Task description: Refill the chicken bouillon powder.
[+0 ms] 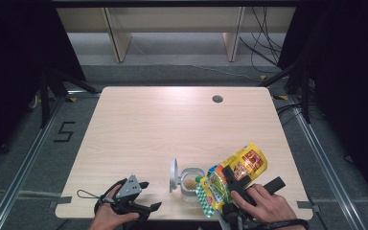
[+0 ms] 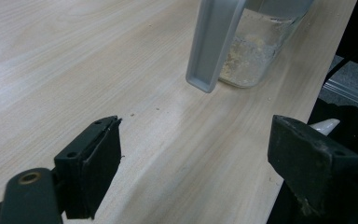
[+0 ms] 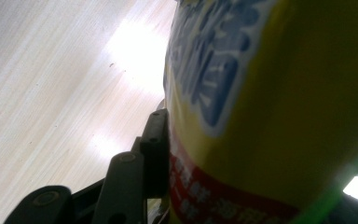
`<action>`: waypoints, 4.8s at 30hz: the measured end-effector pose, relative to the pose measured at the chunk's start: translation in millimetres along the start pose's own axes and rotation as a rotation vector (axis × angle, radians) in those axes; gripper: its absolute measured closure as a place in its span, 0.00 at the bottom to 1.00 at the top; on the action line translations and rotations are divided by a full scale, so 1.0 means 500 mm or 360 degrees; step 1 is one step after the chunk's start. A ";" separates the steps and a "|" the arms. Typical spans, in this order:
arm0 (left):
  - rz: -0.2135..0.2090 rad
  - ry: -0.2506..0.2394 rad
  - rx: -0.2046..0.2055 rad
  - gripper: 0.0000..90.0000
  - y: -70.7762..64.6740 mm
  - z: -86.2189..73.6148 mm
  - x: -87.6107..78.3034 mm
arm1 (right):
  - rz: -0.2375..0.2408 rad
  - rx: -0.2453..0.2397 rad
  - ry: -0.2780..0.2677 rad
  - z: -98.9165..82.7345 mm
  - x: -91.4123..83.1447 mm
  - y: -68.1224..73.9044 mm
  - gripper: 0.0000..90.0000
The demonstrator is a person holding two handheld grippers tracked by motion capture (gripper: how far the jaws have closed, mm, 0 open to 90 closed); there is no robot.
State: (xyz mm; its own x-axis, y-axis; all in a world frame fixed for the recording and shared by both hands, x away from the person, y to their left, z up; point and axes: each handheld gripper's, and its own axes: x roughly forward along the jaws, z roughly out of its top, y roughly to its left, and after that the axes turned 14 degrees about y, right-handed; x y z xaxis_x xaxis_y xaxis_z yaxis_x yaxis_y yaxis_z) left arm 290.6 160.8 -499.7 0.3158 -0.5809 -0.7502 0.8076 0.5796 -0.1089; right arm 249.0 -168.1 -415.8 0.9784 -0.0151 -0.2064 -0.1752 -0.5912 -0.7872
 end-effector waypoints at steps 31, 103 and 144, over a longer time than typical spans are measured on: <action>0.0003 0.0006 -0.0001 0.19 0.001 0.000 0.000 | 0.0033 0.0033 -0.0004 0.001 0.002 -0.002 0.69; 0.0006 -0.0001 -0.0001 0.19 0.001 0.001 0.001 | 0.0053 -0.0029 0.0008 0.012 0.005 -0.019 0.70; 0.0007 0.0000 -0.0001 0.19 0.001 0.000 0.001 | 0.0026 -0.0070 0.0008 0.006 0.007 -0.017 0.70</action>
State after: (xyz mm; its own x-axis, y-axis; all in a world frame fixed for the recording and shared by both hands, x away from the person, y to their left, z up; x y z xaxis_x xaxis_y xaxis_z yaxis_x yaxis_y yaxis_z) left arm 291.3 160.8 -499.9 0.3192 -0.5784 -0.7507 0.8060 0.5824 -0.1060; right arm 253.9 -160.7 -411.4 0.9760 -0.0291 -0.2158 -0.1862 -0.6259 -0.7574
